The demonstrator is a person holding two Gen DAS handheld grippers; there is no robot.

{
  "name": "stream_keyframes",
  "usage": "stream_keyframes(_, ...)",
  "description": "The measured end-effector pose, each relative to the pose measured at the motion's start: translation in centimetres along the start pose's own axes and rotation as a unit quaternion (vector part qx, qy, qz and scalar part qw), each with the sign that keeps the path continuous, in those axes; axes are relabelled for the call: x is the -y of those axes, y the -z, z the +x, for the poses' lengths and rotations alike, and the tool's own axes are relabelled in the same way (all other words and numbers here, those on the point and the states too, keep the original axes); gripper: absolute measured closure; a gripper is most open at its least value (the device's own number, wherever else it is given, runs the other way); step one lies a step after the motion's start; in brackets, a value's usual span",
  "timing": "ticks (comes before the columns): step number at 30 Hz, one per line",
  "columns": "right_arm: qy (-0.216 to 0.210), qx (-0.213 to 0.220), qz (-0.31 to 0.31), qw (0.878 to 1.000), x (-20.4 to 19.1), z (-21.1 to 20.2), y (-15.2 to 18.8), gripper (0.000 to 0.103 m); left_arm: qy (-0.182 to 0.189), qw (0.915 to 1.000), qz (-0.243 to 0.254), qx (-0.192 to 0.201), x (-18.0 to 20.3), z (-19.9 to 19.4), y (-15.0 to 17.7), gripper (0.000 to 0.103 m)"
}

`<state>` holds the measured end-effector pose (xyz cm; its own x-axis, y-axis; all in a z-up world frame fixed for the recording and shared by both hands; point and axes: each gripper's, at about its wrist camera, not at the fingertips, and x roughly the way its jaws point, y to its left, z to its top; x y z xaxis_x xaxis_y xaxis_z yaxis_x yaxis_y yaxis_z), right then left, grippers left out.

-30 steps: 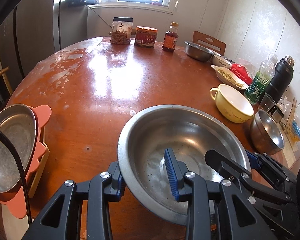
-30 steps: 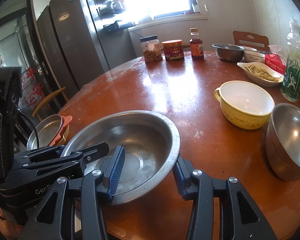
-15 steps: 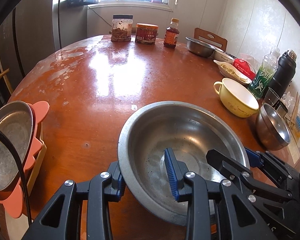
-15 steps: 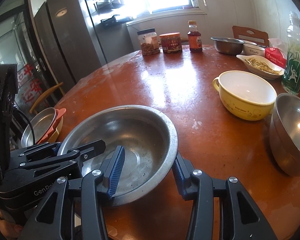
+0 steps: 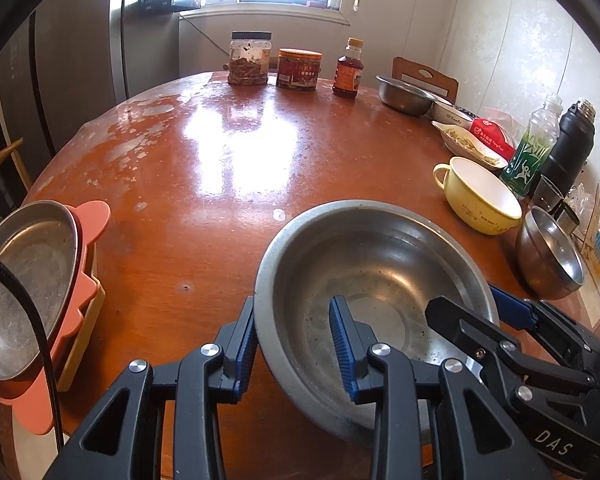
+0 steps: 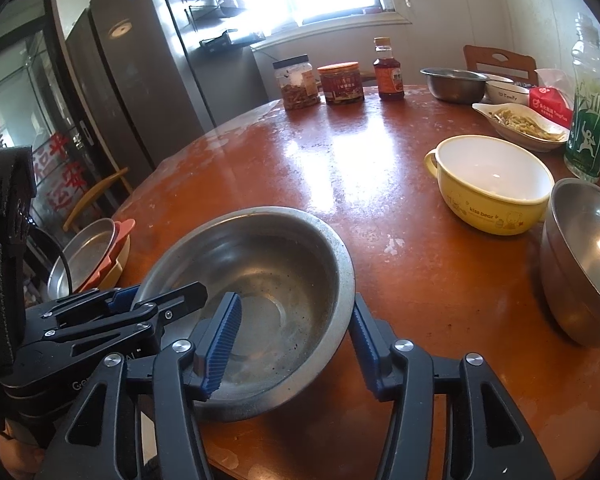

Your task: Organize plates and bowls

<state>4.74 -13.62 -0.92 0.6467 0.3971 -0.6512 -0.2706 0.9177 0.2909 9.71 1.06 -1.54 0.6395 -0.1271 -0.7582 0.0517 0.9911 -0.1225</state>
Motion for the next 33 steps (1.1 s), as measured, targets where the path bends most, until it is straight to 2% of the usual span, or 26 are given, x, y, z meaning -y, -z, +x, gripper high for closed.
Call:
stream_keyframes(7, 0.003, 0.006, 0.008, 1.000, 0.3, -0.4, -0.2, 0.036, -0.006, 1.0000, -0.003, 0.007, -0.2, -0.7, 0.0, 0.066)
stream_keyframes(11, 0.014, 0.012, 0.002, 1.000, 0.2, -0.7, -0.3, 0.029, -0.012, 0.9999, -0.002, 0.012, -0.1, -1.1, 0.0, 0.060)
stream_keyframes(18, 0.041, 0.019, -0.005, 0.999, 0.3, -1.2, -0.4, 0.026, -0.023, 0.9995, -0.003, 0.020, -0.1, -2.0, 0.0, 0.056)
stream_keyframes(24, 0.071, 0.034, -0.017, 0.997, 0.2, -1.9, -0.5, 0.024, -0.033, 0.9990, -0.002, 0.029, -0.1, -2.9, -0.1, 0.048)
stream_keyframes(33, 0.080, 0.038, -0.033, 0.996, 0.0, -2.6, -0.5, 0.024, -0.036, 0.9989, -0.008, 0.027, -0.1, -3.5, 0.0, 0.045)
